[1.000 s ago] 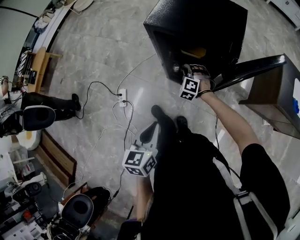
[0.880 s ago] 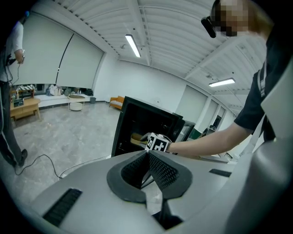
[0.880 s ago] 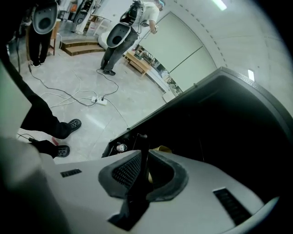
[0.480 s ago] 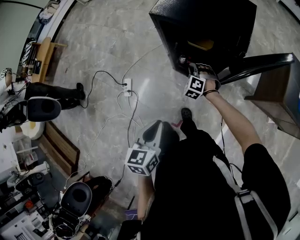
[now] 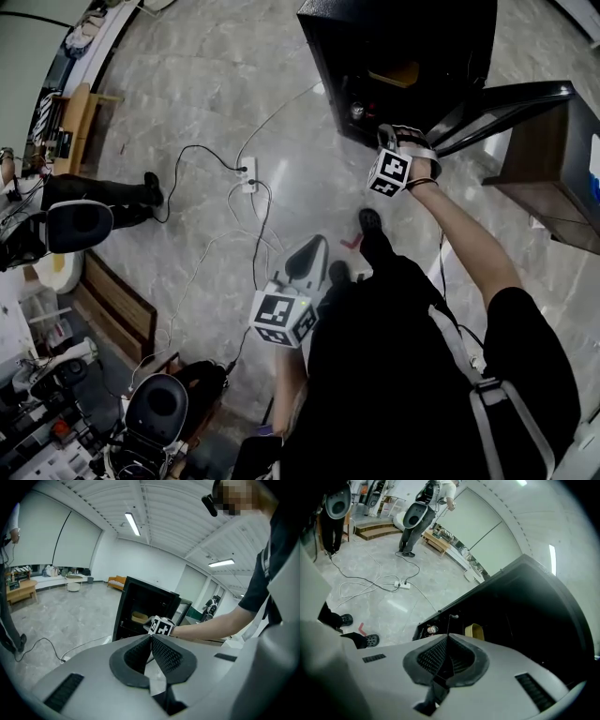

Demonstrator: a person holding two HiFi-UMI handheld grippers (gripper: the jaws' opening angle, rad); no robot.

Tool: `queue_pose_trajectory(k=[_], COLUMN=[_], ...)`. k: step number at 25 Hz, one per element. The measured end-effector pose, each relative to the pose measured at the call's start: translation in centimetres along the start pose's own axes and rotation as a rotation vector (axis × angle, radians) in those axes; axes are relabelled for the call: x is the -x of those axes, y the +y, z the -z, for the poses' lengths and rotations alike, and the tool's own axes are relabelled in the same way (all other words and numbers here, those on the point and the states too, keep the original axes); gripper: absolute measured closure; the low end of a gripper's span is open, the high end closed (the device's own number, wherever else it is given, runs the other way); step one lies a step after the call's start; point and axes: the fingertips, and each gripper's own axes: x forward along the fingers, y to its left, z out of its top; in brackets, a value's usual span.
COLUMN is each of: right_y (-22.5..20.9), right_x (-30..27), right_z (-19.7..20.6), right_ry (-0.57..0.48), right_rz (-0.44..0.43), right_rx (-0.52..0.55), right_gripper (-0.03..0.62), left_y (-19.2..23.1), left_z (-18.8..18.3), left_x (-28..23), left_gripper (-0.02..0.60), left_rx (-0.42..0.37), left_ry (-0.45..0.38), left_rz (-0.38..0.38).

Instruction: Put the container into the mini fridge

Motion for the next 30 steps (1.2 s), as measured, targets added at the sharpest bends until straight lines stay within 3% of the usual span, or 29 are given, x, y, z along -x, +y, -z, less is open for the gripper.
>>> queue_pose_trajectory(k=[8,14,21,25,30], right_y=[4.3,7.6,11.0,12.0,12.2], right_x=[5.8,14.2,22.3,27.1,32.6], right_z=[-1.1,-2.4,-4.0,-4.4,-5.5], right_ry=[0.044,0.062,0.027,-0.021,-0.142], right_rz=[0.042,0.084,0.115,0.126,0.114], right_rx=[-0.015,-0.024,-0.093,-0.186,-0.436], right_gripper=[0.574,0.574,0.574,0.574,0.574], left_y=[1.1,0.0,-1.4,-2.8,-3.7], left_z=[3.0,5.4,8.4,9.1,9.4], left_x=[6.4,12.8,16.2,17.5,18.5], left_gripper=[0.541,0.541,0.541,0.541,0.541], left_rx=[-0.022,-0.031,-0.064,-0.092,-0.127], left_ry=[-0.034,-0.057,-0.061,-0.063,-0.061], left_rz=[0.050,0.102,0.185,0.220,0.250])
